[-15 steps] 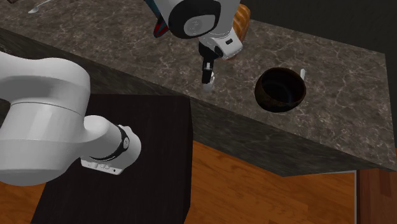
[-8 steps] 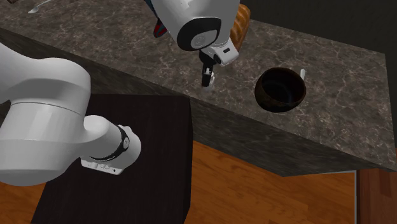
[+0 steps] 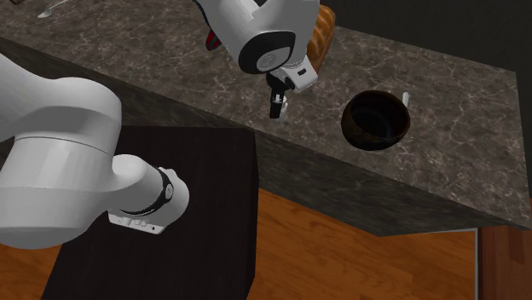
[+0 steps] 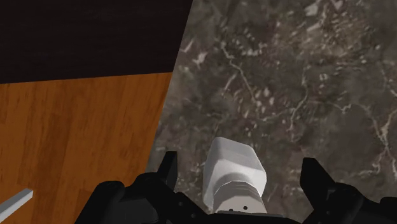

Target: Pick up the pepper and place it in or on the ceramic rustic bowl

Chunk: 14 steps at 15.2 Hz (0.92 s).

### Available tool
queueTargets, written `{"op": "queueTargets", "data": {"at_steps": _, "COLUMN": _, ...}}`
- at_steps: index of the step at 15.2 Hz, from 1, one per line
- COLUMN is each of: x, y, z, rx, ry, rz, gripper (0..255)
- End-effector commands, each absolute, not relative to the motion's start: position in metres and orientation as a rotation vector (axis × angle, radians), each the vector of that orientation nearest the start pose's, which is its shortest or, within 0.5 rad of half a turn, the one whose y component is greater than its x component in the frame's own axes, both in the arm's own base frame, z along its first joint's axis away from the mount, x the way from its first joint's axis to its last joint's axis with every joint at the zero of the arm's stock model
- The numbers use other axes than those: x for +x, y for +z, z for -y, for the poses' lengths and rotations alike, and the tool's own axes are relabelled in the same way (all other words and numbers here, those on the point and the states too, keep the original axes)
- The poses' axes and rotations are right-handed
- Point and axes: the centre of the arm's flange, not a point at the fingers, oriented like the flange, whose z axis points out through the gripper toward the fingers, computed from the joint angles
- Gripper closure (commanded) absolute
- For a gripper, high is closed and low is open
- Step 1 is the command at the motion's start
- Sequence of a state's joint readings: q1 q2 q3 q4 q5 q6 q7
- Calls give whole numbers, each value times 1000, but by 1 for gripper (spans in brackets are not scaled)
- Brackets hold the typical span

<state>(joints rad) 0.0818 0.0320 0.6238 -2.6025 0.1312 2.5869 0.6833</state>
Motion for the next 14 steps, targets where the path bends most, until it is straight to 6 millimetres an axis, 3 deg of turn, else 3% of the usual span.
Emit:
{"op": "queueTargets", "data": {"at_steps": 1, "x": 331, "y": 242, "z": -281, "rx": -3097, "ry": 135, "rz": -140, "gripper": 0}}
{"op": "queueTargets", "data": {"at_steps": 2, "x": 331, "y": 242, "z": -281, "rx": -3097, "ry": 135, "rz": -140, "gripper": 255}}
{"op": "queueTargets", "data": {"at_steps": 11, "x": 331, "y": 242, "z": -281, "rx": -3097, "ry": 135, "rz": -140, "gripper": 255}}
{"op": "queueTargets", "data": {"at_steps": 14, "x": 331, "y": 258, "z": -281, "rx": -3097, "ry": 135, "rz": -140, "gripper": 255}}
